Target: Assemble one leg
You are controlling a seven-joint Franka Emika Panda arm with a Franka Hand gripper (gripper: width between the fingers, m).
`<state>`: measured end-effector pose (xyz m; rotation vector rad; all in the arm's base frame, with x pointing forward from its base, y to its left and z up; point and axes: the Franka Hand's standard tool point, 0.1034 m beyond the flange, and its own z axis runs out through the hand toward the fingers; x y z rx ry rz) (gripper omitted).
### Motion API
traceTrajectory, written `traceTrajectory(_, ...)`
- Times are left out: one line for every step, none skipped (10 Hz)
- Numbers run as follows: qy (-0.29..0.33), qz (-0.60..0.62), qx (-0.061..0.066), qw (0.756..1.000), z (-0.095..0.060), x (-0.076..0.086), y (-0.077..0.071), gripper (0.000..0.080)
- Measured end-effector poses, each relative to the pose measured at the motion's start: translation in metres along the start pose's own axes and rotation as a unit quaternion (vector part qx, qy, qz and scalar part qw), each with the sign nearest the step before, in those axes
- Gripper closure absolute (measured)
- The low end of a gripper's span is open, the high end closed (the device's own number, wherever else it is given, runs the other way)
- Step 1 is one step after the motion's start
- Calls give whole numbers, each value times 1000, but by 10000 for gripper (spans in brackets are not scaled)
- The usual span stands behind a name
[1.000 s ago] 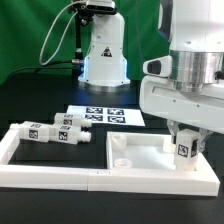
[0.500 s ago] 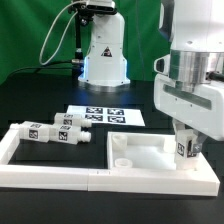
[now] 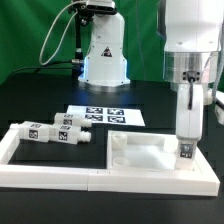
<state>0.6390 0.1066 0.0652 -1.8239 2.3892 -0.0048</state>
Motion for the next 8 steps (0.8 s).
traceTrajectory(0, 0, 0, 1000, 0, 0, 0, 446)
traceTrajectory(-1, -7, 1, 1000, -2, -2, -1, 250)
traceTrajectory(-8, -20, 7, 1000, -14, -9, -3, 181)
traceTrajectory(-19, -26, 16, 999, -33, -18, -5, 157)
traceTrajectory(-27, -27, 22, 999, -49, -23, -5, 157)
traceTrajectory(-28, -25, 24, 999, -51, -21, -8, 151)
traceTrajectory(-26, -25, 22, 999, -48, -20, -7, 151)
traceTrajectory(-26, -26, 22, 999, -47, -21, -7, 150)
